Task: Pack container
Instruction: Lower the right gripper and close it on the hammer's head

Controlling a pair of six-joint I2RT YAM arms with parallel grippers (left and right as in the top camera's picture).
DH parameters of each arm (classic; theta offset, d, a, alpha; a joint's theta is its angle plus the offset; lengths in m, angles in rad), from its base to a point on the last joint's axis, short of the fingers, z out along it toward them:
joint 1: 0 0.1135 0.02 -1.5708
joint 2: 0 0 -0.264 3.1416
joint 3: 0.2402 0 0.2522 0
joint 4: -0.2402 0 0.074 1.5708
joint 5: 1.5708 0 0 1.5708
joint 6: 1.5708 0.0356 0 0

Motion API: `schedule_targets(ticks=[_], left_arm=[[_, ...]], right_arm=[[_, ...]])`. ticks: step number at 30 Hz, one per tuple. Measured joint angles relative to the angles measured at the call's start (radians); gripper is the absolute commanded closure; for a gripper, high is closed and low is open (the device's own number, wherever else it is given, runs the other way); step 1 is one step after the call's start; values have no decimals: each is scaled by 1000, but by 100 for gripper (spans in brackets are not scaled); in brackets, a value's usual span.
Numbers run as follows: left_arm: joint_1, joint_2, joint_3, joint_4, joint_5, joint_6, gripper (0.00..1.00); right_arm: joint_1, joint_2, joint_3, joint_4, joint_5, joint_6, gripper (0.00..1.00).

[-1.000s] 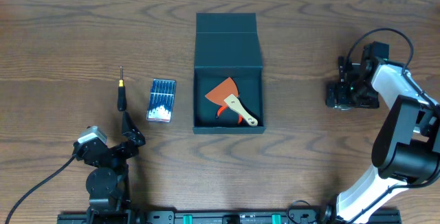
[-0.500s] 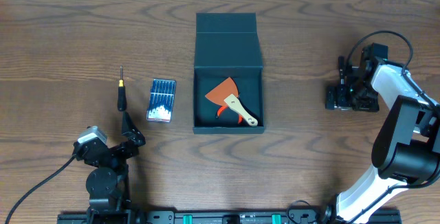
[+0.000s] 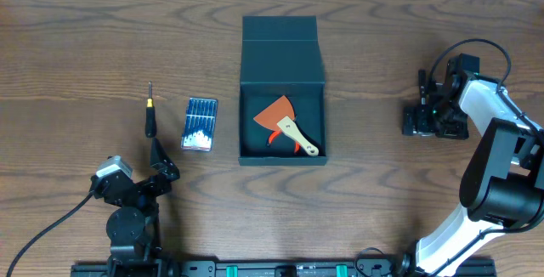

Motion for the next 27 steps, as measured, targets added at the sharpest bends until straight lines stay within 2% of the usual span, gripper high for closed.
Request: schedule_targets(ticks=[13, 27], left_arm=[[0, 0, 0, 0, 0, 0, 1], [0, 0, 0, 0, 0, 0, 1]], right_arm=[[0, -4, -6, 31, -6, -42, 3], [0, -4, -6, 33, -10, -60, 32]])
